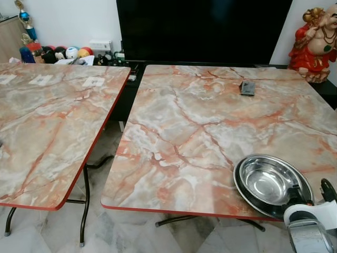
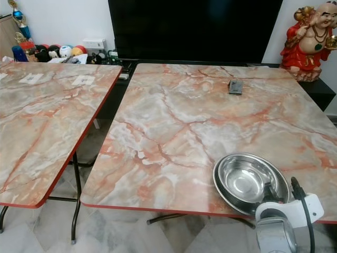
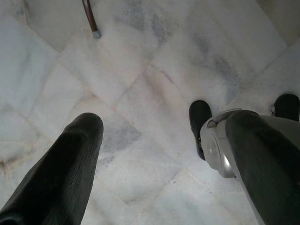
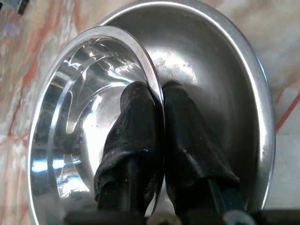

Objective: Setting the table

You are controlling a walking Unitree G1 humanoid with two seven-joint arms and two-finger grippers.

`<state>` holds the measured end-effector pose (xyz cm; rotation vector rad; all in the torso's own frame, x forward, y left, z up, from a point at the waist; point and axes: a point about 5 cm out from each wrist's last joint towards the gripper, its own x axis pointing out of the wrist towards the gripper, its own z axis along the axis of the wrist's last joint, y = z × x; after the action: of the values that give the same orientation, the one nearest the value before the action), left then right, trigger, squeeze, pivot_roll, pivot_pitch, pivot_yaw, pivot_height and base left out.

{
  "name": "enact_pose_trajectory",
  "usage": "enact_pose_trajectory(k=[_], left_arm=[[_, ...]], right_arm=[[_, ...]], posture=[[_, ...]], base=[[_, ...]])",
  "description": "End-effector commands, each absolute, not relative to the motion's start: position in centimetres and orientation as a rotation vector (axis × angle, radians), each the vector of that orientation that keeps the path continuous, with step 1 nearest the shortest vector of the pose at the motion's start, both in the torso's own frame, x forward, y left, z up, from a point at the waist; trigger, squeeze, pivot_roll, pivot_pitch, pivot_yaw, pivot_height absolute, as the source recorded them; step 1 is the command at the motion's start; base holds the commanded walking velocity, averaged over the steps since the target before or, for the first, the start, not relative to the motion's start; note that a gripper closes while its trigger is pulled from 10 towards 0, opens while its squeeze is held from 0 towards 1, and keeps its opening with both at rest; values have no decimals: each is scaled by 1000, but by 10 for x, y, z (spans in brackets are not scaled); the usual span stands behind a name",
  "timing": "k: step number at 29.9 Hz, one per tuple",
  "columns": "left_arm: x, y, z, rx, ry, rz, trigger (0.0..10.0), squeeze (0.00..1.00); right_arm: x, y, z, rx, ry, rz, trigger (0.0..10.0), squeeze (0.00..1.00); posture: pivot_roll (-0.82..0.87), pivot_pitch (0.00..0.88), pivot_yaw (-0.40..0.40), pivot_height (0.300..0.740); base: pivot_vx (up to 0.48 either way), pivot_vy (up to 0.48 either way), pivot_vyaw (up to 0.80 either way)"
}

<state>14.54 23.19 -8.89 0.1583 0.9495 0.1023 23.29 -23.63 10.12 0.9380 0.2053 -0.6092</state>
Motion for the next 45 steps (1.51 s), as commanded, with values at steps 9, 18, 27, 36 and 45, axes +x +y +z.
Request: enact_pose_trajectory(k=[9,18,27,36,45], left_arm=[[138,235,-91,166,988,96,10000,0],[134,233,-93,165,993,95,10000,0],[128,233,-95,164,1002,96,10000,0],[135,232,-93,160,992,96,10000,0],[136,231,-93,157,991,88,10000,0]], right_arm=[[241,-225,97,1034,189,-601,10000,0],[247,-223,94,1043,187,-582,10000,208],[250,-225,96,1032,159,-594,10000,0],[248,-231,101,1022,116,-632,10000,561],[243,-232,103,989,109,-652,10000,490]], posture=[[-56,62,-15,740],[-54,62,-14,740],[-54,63,-12,740],[-54,62,-13,740],[-58,60,-14,740]], base=[[0,0,0],[0,0,0],[0,0,0],[0,0,0],[0,0,0]])
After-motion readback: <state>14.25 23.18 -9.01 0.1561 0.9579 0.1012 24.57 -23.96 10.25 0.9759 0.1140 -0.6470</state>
